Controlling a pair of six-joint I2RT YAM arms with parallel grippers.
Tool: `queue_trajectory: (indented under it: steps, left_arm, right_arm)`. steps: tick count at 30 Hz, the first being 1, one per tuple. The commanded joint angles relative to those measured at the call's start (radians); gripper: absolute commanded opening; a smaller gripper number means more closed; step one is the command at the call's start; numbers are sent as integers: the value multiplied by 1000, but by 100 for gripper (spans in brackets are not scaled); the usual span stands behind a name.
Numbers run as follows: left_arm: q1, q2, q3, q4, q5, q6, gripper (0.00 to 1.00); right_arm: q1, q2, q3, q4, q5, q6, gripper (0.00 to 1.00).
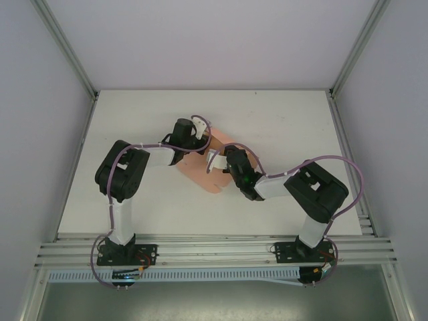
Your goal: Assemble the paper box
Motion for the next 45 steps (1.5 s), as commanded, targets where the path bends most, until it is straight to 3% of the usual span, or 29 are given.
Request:
queue_trajectory:
  steps: [1, 7, 12, 15, 19, 23, 27, 29, 31, 35, 39, 43, 45]
  left_arm:
    - [-10, 37, -3, -67, 118, -50, 12]
    - [9, 24, 3, -27, 202, -57, 18]
    - [22, 37, 21, -29, 355, -25, 29]
    - [22, 51, 49, -62, 394, -4, 26]
    - [22, 80, 93, -109, 364, 1, 21]
    - [23, 101, 127, -142, 445, 25, 29]
    - [22, 104, 130, -137, 494, 35, 16]
    - [22, 119, 155, -171, 520, 54, 17]
    - [22, 126, 166, -187, 532, 57, 2]
    - [15, 77, 99, -172, 348, 15, 0]
    - [-27, -1, 17, -233, -12, -37, 0]
    - [-36, -31, -29, -357, -299, -162, 0]
    - [-37, -33, -38, -392, -347, -162, 0]
  right_arm:
    - [27, -4, -28, -90, -67, 34, 0]
    - [24, -9, -24, -103, -70, 38, 0]
    - [21, -7, -22, -107, -74, 38, 0]
    - [20, -7, -17, -118, -82, 46, 0]
    - [20, -4, -9, -124, -81, 44, 0]
    - [20, -2, -10, -130, -93, 45, 0]
    - [19, -4, -11, -121, -101, 46, 0]
    - [17, -8, -10, -127, -110, 50, 0]
    - [15, -11, -11, -130, -107, 50, 0]
    - [12, -16, -12, -122, -89, 50, 0]
    - [12, -38, -2, -151, -73, 96, 0]
    - [-1, -50, 9, -186, -44, 159, 0]
    - [-11, -46, 14, -185, -23, 174, 0]
